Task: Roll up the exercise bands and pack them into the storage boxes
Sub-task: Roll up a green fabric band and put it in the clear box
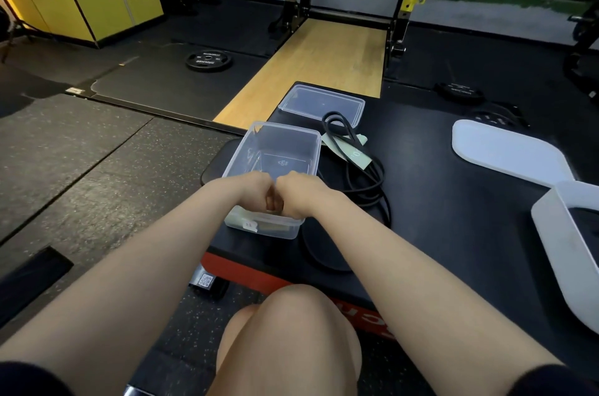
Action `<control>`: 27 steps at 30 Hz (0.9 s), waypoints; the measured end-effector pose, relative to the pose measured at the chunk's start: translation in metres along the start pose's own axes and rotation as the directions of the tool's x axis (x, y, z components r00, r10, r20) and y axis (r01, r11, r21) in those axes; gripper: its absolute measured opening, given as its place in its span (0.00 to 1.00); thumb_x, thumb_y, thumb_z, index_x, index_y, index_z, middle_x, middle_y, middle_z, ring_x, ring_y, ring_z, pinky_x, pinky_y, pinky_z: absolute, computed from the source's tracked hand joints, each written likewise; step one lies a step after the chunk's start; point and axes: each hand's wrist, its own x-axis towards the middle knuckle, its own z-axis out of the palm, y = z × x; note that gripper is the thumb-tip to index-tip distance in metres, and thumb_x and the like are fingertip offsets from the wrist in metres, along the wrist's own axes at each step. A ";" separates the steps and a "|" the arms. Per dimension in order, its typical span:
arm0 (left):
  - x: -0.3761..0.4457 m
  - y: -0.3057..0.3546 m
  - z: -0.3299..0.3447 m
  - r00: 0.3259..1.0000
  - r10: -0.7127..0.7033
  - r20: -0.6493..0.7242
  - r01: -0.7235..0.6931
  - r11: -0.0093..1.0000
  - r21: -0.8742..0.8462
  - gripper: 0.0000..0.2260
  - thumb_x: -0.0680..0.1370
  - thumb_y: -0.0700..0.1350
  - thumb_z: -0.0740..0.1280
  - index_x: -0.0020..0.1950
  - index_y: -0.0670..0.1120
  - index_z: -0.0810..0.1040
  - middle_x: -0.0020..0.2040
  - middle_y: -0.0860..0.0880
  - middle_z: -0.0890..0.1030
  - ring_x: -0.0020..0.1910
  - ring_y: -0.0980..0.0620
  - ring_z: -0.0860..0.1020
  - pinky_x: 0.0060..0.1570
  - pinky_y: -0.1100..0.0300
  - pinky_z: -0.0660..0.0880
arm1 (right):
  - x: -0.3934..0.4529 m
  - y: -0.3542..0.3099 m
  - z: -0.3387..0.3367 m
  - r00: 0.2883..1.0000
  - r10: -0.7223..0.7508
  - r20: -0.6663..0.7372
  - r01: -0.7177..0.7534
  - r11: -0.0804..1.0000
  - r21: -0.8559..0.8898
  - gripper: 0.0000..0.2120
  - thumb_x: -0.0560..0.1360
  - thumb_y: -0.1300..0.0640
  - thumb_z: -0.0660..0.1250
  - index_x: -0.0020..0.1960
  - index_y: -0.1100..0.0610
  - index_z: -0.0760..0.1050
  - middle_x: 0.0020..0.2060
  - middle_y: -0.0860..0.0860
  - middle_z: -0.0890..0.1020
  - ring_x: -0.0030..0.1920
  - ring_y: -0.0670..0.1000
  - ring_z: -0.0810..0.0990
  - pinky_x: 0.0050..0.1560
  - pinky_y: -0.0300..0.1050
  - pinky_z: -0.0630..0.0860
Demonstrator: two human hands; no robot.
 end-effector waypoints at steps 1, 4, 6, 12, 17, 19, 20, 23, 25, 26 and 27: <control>0.002 0.000 0.001 1.000 -0.007 0.006 0.006 1.000 0.011 0.07 0.76 0.40 0.62 0.38 0.43 0.73 0.42 0.44 0.75 0.41 0.47 0.70 0.38 0.61 0.66 | 0.001 0.000 0.001 1.000 -0.006 -0.002 0.006 1.000 -0.002 0.03 0.74 0.61 0.62 0.43 0.55 0.68 0.36 0.50 0.68 0.41 0.54 0.71 0.38 0.44 0.67; 0.008 0.000 0.003 1.000 -0.023 0.014 0.023 1.000 0.019 0.06 0.76 0.43 0.63 0.39 0.45 0.72 0.43 0.44 0.75 0.42 0.46 0.71 0.41 0.60 0.67 | 0.002 0.001 0.004 1.000 -0.022 -0.014 0.022 1.000 -0.003 0.03 0.74 0.61 0.62 0.45 0.54 0.70 0.37 0.50 0.69 0.41 0.54 0.71 0.39 0.44 0.67; 0.008 0.003 0.004 0.999 -0.039 0.013 0.038 0.999 0.023 0.05 0.77 0.44 0.63 0.47 0.44 0.75 0.47 0.42 0.77 0.45 0.44 0.73 0.44 0.58 0.69 | 0.003 0.002 0.005 0.999 -0.030 -0.019 0.030 1.000 0.001 0.02 0.75 0.61 0.62 0.46 0.55 0.71 0.38 0.51 0.69 0.41 0.54 0.71 0.39 0.44 0.67; 0.007 0.013 -0.002 0.995 -0.061 0.080 0.054 0.995 0.079 0.09 0.76 0.40 0.60 0.54 0.41 0.75 0.53 0.41 0.78 0.49 0.44 0.74 0.49 0.55 0.71 | -0.006 0.006 0.008 0.996 -0.006 -0.091 0.010 0.999 0.046 0.08 0.76 0.59 0.61 0.52 0.58 0.76 0.39 0.52 0.71 0.41 0.55 0.71 0.39 0.44 0.66; 0.013 0.012 -0.013 0.966 -0.090 0.244 0.057 0.988 0.141 0.15 0.77 0.38 0.62 0.63 0.45 0.74 0.57 0.46 0.77 0.56 0.45 0.75 0.59 0.57 0.71 | -0.022 0.033 0.011 0.963 0.082 -0.258 0.012 0.939 0.344 0.14 0.77 0.52 0.65 0.61 0.54 0.77 0.57 0.52 0.80 0.58 0.54 0.76 0.55 0.49 0.74; 0.015 0.006 -0.018 0.949 -0.094 0.300 0.078 0.995 0.066 0.16 0.74 0.37 0.66 0.62 0.45 0.76 0.59 0.48 0.78 0.60 0.48 0.76 0.63 0.55 0.72 | -0.032 0.049 0.013 0.931 0.144 -0.336 0.019 0.899 0.438 0.15 0.76 0.52 0.66 0.61 0.55 0.77 0.58 0.51 0.79 0.58 0.52 0.75 0.59 0.50 0.73; 0.013 0.006 -0.020 0.947 -0.091 0.307 0.083 0.996 0.039 0.17 0.74 0.37 0.68 0.63 0.45 0.76 0.58 0.49 0.78 0.61 0.48 0.76 0.64 0.54 0.71 | -0.036 0.057 0.015 0.909 0.163 -0.384 0.034 0.889 0.457 0.14 0.76 0.53 0.67 0.59 0.56 0.78 0.56 0.51 0.79 0.57 0.52 0.76 0.58 0.49 0.73; 0.013 0.007 -0.026 0.962 -0.082 0.259 0.092 0.995 -0.028 0.20 0.74 0.39 0.70 0.66 0.46 0.73 0.62 0.48 0.76 0.63 0.48 0.74 0.66 0.54 0.69 | -0.045 0.080 0.020 0.854 0.263 -0.449 0.023 0.843 0.537 0.12 0.76 0.55 0.67 0.57 0.57 0.79 0.54 0.50 0.80 0.56 0.50 0.76 0.57 0.41 0.71; 0.015 0.012 -0.033 0.986 -0.057 0.159 0.073 0.993 -0.095 0.17 0.75 0.38 0.68 0.63 0.44 0.76 0.61 0.47 0.78 0.61 0.48 0.75 0.63 0.56 0.71 | -0.046 0.095 0.024 0.838 0.351 -0.418 -0.035 0.799 0.601 0.13 0.75 0.54 0.68 0.58 0.57 0.79 0.55 0.50 0.80 0.56 0.49 0.77 0.57 0.39 0.70; 0.016 0.017 -0.037 0.996 -0.048 0.076 0.058 0.989 -0.138 0.14 0.75 0.37 0.67 0.61 0.44 0.78 0.60 0.46 0.79 0.59 0.48 0.76 0.60 0.57 0.72 | -0.046 0.102 0.026 0.829 0.388 -0.403 -0.055 0.773 0.632 0.13 0.75 0.54 0.68 0.58 0.57 0.79 0.55 0.50 0.81 0.56 0.49 0.77 0.57 0.39 0.71; 0.019 0.022 -0.041 0.998 -0.049 -0.025 0.044 0.983 -0.180 0.12 0.75 0.37 0.66 0.58 0.43 0.79 0.58 0.46 0.80 0.58 0.49 0.77 0.59 0.58 0.72 | -0.044 0.108 0.027 0.819 0.422 -0.388 -0.071 0.746 0.662 0.13 0.75 0.54 0.68 0.58 0.57 0.79 0.54 0.50 0.81 0.56 0.48 0.78 0.57 0.39 0.72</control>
